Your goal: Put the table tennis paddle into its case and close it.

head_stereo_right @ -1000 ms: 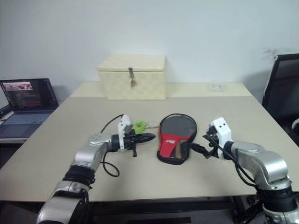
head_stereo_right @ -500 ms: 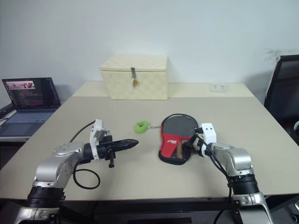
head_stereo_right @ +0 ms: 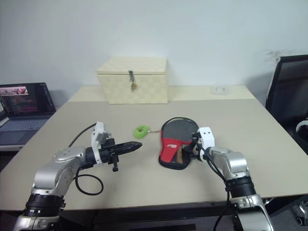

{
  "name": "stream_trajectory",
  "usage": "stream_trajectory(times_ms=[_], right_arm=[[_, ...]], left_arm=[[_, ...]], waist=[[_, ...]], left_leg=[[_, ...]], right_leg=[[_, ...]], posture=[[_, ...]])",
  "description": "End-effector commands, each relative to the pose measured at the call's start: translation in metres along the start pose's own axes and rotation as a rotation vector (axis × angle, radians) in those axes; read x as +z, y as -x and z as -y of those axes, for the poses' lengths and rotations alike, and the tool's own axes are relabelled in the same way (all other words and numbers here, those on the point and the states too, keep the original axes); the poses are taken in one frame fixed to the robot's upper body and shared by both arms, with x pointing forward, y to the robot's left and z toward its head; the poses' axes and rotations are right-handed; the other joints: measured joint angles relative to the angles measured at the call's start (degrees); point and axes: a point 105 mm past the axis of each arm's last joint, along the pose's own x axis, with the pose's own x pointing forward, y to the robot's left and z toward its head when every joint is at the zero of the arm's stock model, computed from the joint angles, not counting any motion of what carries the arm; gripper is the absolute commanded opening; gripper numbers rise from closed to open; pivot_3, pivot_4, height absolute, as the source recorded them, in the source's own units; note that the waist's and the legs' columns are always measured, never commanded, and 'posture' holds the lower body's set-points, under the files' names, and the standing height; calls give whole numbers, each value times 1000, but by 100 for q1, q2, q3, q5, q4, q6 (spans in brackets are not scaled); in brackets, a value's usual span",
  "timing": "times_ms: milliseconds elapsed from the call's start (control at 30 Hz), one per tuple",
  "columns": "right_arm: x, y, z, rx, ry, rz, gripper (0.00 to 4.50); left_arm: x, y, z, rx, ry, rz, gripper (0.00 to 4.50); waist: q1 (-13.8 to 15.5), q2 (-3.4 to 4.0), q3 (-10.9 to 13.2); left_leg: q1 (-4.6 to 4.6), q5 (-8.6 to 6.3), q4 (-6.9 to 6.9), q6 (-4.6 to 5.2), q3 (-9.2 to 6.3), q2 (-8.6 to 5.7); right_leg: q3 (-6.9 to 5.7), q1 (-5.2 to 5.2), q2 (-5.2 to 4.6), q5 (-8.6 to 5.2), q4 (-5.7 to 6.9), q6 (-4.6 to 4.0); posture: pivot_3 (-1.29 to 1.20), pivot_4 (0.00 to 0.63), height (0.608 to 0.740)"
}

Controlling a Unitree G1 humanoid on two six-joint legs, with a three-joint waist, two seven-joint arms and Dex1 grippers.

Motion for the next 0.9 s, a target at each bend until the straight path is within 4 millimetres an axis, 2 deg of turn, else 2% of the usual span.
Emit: stream_trajectory(times_ms=[33,67,400,467,667,900], right_arm=[[-6,-12,-19,71,-12,-31,4116],[-5,-13,-20,79,-19,-32,3947],[0,-23,-40,202,-102,-38,501],[1,-21,-48,258,-102,-43,11],[-2,-10,-76,417,-73,-74,11],[-14,0,-88,445,-73,-105,11]], left_arm=[[14,2,2,-5,-52,20,0],[14,2,2,-4,-52,19,0],[11,7,7,-17,-48,-3,0],[8,10,9,-29,-40,-21,0],[0,16,17,-67,-23,-66,0],[-7,17,30,-114,-1,-89,0]], waist=[[-29,0,0],[-47,0,0],[-116,0,0],[-120,0,0],[-124,0,0],[-119,1,1]], left_leg=[[4,0,0,0,3,0],[9,0,0,0,5,0],[26,0,-2,0,10,7],[28,0,-2,0,14,7],[30,0,-23,0,18,10],[17,-2,-27,-1,1,11]], right_leg=[[3,0,2,0,5,0],[5,1,2,-1,10,0],[14,1,17,-13,38,-1],[18,1,17,-13,39,0],[22,-5,21,-20,35,-9],[17,-8,19,-29,26,-28]], posture=[[0,150,740],[0,150,740],[0,150,740],[0,150,740],[0,150,740],[0,150,740]])
